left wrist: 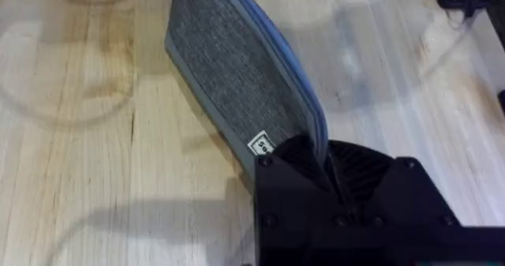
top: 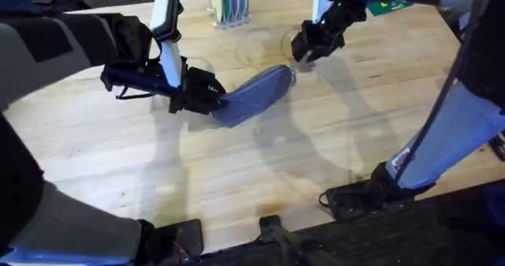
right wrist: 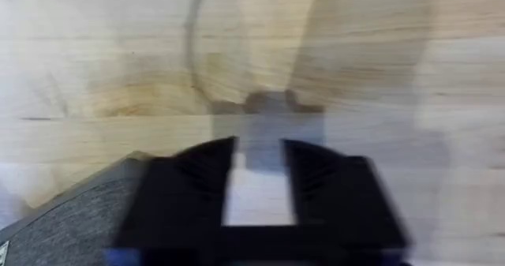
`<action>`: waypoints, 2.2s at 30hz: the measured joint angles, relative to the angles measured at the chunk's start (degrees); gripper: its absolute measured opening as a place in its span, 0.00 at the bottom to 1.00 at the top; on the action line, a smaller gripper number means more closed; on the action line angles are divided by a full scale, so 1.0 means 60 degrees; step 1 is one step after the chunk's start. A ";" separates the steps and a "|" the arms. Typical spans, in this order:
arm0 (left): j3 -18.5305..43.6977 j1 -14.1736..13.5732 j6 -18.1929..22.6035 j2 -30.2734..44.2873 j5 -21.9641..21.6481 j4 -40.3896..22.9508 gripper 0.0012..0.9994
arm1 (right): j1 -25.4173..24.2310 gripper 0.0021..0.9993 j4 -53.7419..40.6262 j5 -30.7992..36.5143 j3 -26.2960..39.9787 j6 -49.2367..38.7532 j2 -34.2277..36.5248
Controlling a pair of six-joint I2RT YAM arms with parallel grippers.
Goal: Unzip the bag, pick up the pens from the table one at a time and place them inside, then zip the bag closed.
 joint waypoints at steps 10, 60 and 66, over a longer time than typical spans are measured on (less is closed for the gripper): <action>0.0000 0.0000 0.0000 -0.0001 -0.0009 0.0004 0.04 | -0.0045 1.00 -0.0003 0.0205 0.0000 -0.0161 -0.2460; 0.1055 0.0018 -0.3449 -0.5006 -0.4802 -0.0172 1.00 | -0.0048 1.00 -0.1732 0.0208 0.0000 -0.2324 -0.8014; 0.1126 0.0018 -0.5803 -0.6676 -0.6336 -0.0200 0.99 | -0.0045 1.00 -0.1732 0.0208 0.0000 -0.2021 -0.8225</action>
